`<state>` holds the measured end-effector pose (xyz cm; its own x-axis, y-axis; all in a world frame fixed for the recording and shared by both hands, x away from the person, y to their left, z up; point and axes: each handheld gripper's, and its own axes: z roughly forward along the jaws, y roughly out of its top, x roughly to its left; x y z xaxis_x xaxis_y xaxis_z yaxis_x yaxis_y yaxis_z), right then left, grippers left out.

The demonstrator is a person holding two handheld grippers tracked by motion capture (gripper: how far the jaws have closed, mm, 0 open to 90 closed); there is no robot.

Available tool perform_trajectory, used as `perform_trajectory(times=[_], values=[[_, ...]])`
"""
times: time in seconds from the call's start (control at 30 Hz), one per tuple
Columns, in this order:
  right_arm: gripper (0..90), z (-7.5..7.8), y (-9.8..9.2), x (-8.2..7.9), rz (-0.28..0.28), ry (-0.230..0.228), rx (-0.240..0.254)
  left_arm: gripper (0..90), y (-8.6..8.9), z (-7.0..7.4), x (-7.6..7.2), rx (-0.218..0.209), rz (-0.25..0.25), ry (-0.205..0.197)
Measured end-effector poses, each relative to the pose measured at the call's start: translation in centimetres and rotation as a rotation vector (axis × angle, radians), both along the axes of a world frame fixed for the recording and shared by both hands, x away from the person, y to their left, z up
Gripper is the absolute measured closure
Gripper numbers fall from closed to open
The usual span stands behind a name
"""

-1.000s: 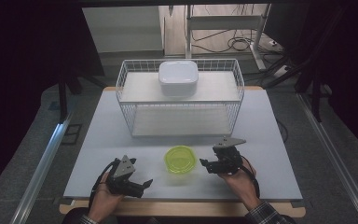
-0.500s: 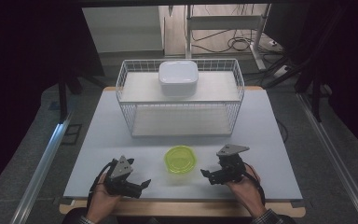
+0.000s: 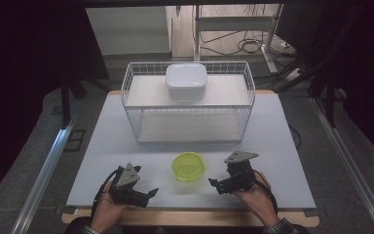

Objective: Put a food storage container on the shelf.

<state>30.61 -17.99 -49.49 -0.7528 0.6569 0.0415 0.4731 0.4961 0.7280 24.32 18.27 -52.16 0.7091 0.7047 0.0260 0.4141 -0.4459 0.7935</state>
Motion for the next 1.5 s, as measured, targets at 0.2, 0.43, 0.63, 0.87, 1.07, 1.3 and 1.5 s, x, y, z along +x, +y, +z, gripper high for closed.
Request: perform_trajectory(times=[0.2,0.43,0.63,0.87,1.07,1.3,1.5], values=[[1.3,0.4,0.2,0.0,-0.022,0.051,0.02,2.7,0.0,0.0,0.0,0.002,0.0,0.002],[17.1,1.2,1.0,0.0,-0.005,0.058,0.055,2.7,-0.1,-0.1,0.0,0.013,-0.003,0.002],[30.9,2.0,1.6,1.1,0.01,0.091,0.132,2.7,-0.2,-0.1,0.0,0.019,-0.005,0.001],[43.2,1.1,1.7,3.4,-0.059,0.24,0.209,2.7,-0.2,-0.1,0.0,0.018,-0.005,0.0],[54.2,0.8,2.2,4.6,-0.087,0.322,0.26,2.7,-0.3,-0.1,0.0,0.019,-0.006,-0.001],[65.1,0.1,2.7,5.6,-0.125,0.418,0.29,2.7,-0.3,-0.1,0.0,0.021,-0.009,0.001],[79.2,-0.2,2.7,6.0,-0.138,0.504,0.348,2.8,-0.3,-0.1,0.0,0.023,-0.013,0.001]])
